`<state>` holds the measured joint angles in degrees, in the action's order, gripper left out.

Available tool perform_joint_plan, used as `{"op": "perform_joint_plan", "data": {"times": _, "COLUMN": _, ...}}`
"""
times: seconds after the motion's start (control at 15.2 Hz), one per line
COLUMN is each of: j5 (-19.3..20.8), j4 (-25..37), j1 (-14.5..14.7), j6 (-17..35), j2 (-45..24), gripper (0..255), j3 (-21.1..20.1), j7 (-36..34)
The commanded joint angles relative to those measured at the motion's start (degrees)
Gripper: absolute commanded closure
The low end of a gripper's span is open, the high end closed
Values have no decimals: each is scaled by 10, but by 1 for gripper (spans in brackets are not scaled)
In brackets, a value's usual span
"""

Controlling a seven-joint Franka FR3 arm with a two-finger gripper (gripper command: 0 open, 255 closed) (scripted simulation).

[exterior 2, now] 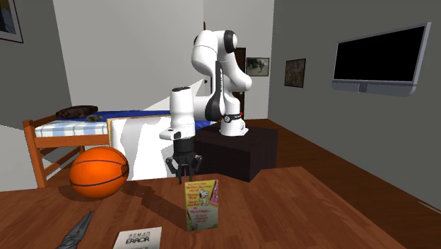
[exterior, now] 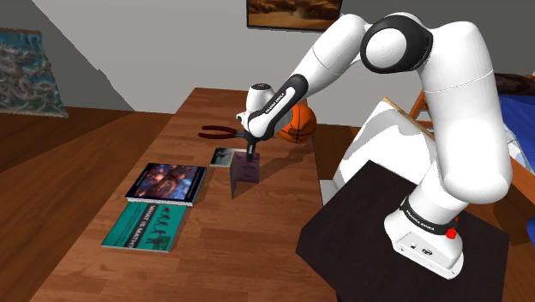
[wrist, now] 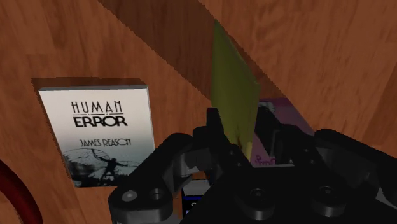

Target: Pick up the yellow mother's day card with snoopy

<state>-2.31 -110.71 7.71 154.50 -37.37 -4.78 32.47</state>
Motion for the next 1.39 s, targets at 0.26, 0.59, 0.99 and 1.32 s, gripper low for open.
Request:
{"op": "perform_joint_plan", "data": {"times": 0.26, "j5": 0, "j4": 0, "j1": 0, "j6": 1, "j2": 0, "gripper": 255, "j3": 0, "j7": 0}}
{"op": "perform_joint_plan", "data": {"times": 0.59, "j5": 0, "j4": -4, "j1": 0, "j6": -9, "j2": 13, "gripper": 255, "j3": 0, "j7": -1}}
{"op": "perform_joint_plan", "data": {"times": 0.99, "j5": -2, "j4": -11, "j1": -2, "j6": -40, "j2": 51, "gripper": 255, "j3": -2, "j7": -2}}
{"op": "perform_joint_plan", "data": {"times": 1.32, "j5": -3, "j4": -14, "j1": -3, "j6": -67, "j2": 81, "gripper": 255, "j3": -3, "j7": -3}}
